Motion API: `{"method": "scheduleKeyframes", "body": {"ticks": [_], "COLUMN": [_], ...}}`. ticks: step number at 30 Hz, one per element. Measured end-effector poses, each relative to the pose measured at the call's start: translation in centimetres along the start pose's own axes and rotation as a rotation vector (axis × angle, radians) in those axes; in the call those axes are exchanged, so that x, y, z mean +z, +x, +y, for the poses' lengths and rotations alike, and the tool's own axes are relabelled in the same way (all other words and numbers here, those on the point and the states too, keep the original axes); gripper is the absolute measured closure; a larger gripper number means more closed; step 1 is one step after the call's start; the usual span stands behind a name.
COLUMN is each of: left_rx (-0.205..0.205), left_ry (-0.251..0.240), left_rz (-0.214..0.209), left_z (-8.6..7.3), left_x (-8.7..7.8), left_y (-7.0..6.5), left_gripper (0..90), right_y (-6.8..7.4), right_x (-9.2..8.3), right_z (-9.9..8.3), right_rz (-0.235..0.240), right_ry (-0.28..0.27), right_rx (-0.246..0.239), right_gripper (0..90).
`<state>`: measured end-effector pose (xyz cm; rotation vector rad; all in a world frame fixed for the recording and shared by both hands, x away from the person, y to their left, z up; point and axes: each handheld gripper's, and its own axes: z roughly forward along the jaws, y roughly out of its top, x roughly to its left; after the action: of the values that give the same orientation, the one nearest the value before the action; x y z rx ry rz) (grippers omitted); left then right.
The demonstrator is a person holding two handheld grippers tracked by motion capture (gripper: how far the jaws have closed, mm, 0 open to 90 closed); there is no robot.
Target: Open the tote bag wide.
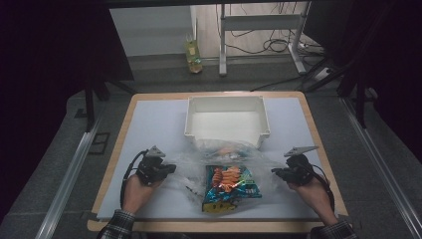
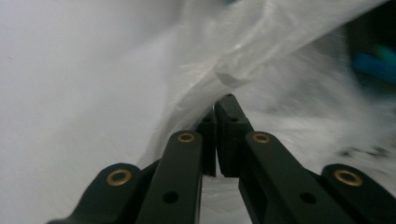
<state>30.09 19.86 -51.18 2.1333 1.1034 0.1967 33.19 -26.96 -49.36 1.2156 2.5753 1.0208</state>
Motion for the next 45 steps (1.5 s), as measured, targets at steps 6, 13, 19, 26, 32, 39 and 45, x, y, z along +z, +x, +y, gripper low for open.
{"method": "scheduleKeyframes", "body": {"ticks": [6,13,19,26,32,39,45], "left_rx": [0.028,0.068,0.158,0.178,0.1,0.038,0.028], "left_ry": [-0.01,-0.028,0.012,0.06,0.026,0.025,0.067], "left_rz": [-0.041,-0.118,-0.158,-0.066,0.027,0.099,0.117], "left_z": [-0.3,0.4,3.9,7.3,9.1,9.6,8.9], "left_x": [-2.1,-3.7,-1.1,3.7,5.1,6.6,8.4], "left_y": [-1.6,-4.2,-6.8,-7.2,-5.0,-2.8,-2.0], "left_gripper": [86.7,88.6,88.6,88.7,88.8,88.9,88.9], "right_y": [1.5,3.3,4.4,4.4,3.0,1.3,0.1], "right_x": [-1.4,-2.7,-1.6,1.3,2.2,3.7,5.2], "right_z": [0.6,2.1,3.6,5.3,6.9,8.0,8.1], "right_rz": [0.039,0.078,0.093,0.099,0.03,-0.036,-0.082], "right_ry": [-0.022,-0.03,0.005,0.039,-0.007,-0.024,0.0], "right_rx": [-0.036,-0.078,-0.116,-0.121,-0.081,-0.035,-0.003], "right_gripper": [89.2,89.2,89.3,89.2,89.3,89.3,89.4]}}
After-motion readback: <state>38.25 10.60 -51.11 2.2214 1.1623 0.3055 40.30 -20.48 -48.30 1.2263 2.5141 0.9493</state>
